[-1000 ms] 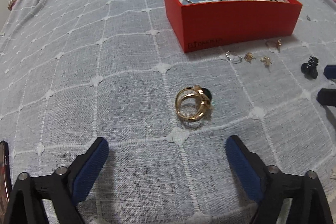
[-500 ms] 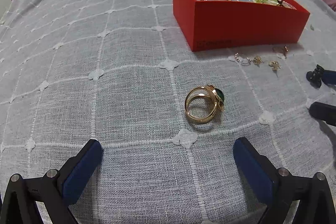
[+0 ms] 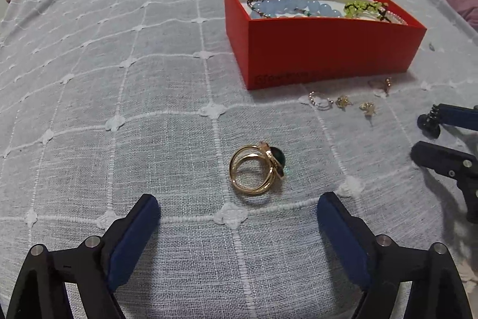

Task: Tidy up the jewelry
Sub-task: 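Move the left tool to the gold green-stone ring while the right approaches the black claw clip, then close the left tool on the gold ring while the right grasps the black claw clip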

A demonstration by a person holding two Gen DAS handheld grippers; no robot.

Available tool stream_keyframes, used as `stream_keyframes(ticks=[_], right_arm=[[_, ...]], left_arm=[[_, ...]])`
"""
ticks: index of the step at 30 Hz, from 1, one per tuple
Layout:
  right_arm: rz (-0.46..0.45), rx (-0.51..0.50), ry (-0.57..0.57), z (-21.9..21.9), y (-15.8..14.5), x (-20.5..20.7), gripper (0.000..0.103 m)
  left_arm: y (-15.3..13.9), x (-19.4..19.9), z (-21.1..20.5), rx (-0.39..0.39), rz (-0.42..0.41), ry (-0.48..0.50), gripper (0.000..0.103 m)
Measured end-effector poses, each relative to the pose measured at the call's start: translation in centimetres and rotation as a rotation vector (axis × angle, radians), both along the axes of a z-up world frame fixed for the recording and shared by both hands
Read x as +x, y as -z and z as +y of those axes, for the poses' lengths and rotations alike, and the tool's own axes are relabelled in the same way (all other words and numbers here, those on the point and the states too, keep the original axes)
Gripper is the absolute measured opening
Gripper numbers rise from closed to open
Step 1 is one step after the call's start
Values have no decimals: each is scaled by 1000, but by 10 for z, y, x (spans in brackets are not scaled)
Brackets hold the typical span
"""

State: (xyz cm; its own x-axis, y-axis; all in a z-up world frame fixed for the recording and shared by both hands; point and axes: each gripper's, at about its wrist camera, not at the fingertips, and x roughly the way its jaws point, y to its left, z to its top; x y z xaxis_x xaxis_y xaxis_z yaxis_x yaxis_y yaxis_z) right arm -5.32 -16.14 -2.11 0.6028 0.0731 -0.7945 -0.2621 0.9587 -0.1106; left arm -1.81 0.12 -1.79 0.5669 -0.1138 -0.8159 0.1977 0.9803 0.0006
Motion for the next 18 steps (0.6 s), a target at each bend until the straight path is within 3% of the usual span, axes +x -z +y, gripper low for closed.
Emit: stream_keyframes(ticks=[11,18], right_arm=[[3,4,41,-5,-6,13,26],[6,1,36,-4,-7,8,26]], left_arm=[[-4,2,6,-41,4,3,83],[-8,2,3,-52,-14,18,71]])
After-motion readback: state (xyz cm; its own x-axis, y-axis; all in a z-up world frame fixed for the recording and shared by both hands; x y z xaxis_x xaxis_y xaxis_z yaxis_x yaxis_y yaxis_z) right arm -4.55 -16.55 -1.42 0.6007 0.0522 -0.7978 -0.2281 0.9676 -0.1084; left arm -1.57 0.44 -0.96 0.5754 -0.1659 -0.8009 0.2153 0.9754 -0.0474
